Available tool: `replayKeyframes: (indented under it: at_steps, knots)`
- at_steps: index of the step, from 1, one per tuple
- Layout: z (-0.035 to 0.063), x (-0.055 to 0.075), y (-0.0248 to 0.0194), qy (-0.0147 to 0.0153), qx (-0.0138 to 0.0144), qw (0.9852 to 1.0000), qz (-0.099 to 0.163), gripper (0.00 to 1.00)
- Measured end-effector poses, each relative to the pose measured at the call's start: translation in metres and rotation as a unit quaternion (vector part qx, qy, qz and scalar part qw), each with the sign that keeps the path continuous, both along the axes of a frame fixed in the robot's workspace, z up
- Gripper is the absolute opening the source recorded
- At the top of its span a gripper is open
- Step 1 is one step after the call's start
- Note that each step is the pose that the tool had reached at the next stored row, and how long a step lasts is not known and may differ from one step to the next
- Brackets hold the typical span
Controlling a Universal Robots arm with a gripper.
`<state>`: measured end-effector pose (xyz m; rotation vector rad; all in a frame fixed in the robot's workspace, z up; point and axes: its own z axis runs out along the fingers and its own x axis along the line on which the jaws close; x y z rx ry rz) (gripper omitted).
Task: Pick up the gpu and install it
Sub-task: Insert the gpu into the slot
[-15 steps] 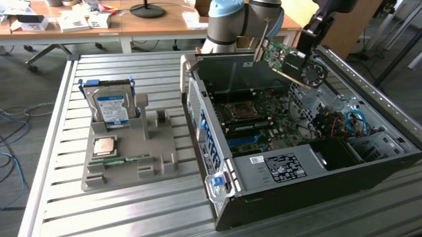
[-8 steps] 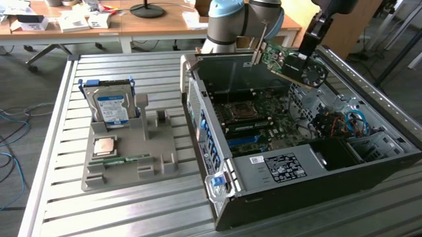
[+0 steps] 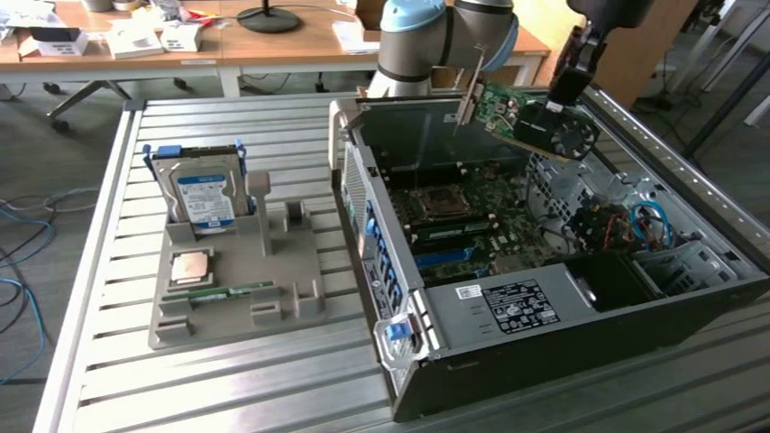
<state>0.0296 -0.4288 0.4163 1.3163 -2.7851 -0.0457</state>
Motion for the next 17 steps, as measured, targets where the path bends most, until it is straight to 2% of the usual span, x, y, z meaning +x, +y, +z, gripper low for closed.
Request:
replayKeyframes:
  at_steps: [4,8,17]
  knots:
    - [-0.0012,0.0000,0.0000,0.0000,0.0000,0.9995,0.033,0.26]
    - [-0.0024,0.0000,0.0000,0.0000,0.0000,0.9979,0.065,0.26]
    - [-0.0035,0.0000,0.0000,0.0000,0.0000,0.9916,0.130,0.26]
